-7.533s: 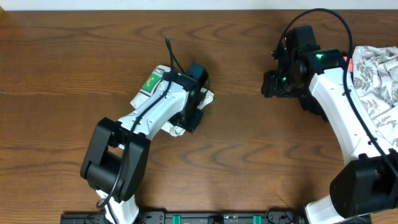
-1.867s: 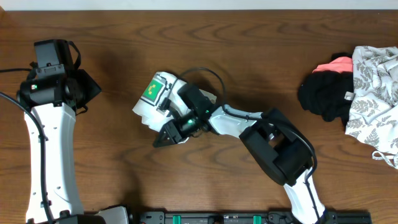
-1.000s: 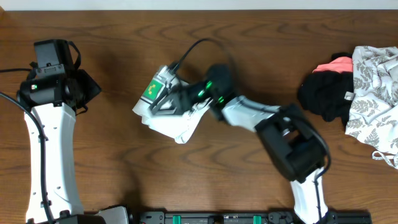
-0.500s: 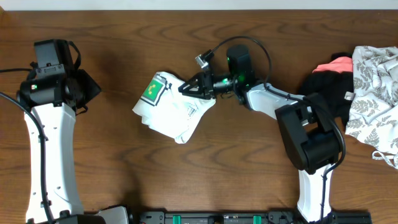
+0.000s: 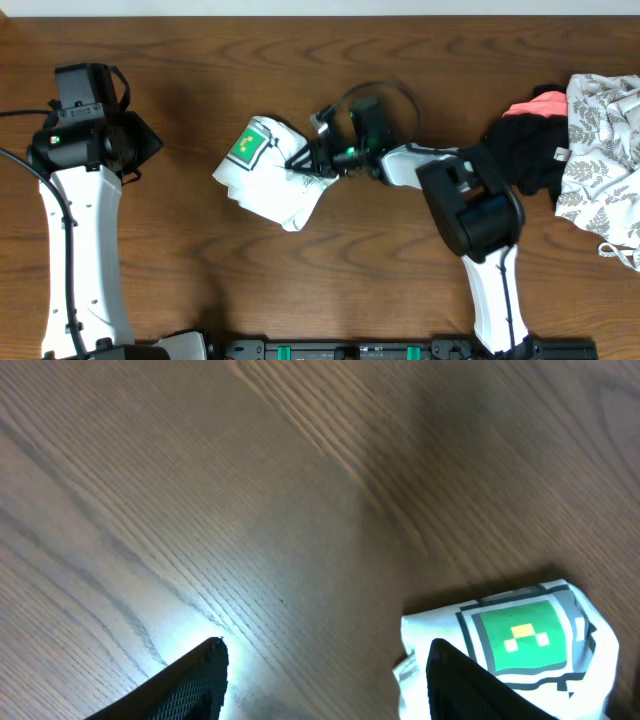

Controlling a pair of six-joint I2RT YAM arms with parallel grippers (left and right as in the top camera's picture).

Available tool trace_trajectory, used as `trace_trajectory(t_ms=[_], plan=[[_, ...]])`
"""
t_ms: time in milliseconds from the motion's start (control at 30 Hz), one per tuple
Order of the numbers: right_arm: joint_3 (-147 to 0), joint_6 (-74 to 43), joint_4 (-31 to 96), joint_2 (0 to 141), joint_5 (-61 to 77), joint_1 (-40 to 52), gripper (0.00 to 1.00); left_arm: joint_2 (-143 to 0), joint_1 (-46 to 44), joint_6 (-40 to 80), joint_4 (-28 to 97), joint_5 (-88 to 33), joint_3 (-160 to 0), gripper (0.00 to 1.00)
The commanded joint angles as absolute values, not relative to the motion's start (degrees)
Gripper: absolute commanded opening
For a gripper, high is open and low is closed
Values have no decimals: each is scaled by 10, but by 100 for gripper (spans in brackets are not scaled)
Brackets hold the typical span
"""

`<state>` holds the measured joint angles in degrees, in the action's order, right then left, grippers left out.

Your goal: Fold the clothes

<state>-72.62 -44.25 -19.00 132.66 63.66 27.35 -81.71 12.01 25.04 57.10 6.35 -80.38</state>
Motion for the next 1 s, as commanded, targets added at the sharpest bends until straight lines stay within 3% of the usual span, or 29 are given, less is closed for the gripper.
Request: trace_trajectory(t_ms=[0, 200, 367, 567, 700, 833, 967], plan=[[-723, -419, -178, 1358, 626, 285, 45, -812, 122, 241, 574, 64, -809, 64], [-723, -420, -225, 1317, 658, 275, 45, -812, 121, 240, 571, 64, -809, 64], [-723, -410, -225, 1214, 655, 259, 47, -812, 113, 173, 535, -39, -809, 64], [-723, -381, -190, 1115, 656, 239, 49, -819, 78, 80, 512, -70, -808, 67], [-723, -290, -41, 1078, 618, 227, 49, -854, 73, 79, 528, -117, -804, 70], [-723, -149, 215, 1069, 410, 218, 50, -901, 73, 111, 551, -155, -786, 70], [-723, -79, 377, 1069, 222, 204, 54, -936, 73, 167, 557, -160, -757, 71]])
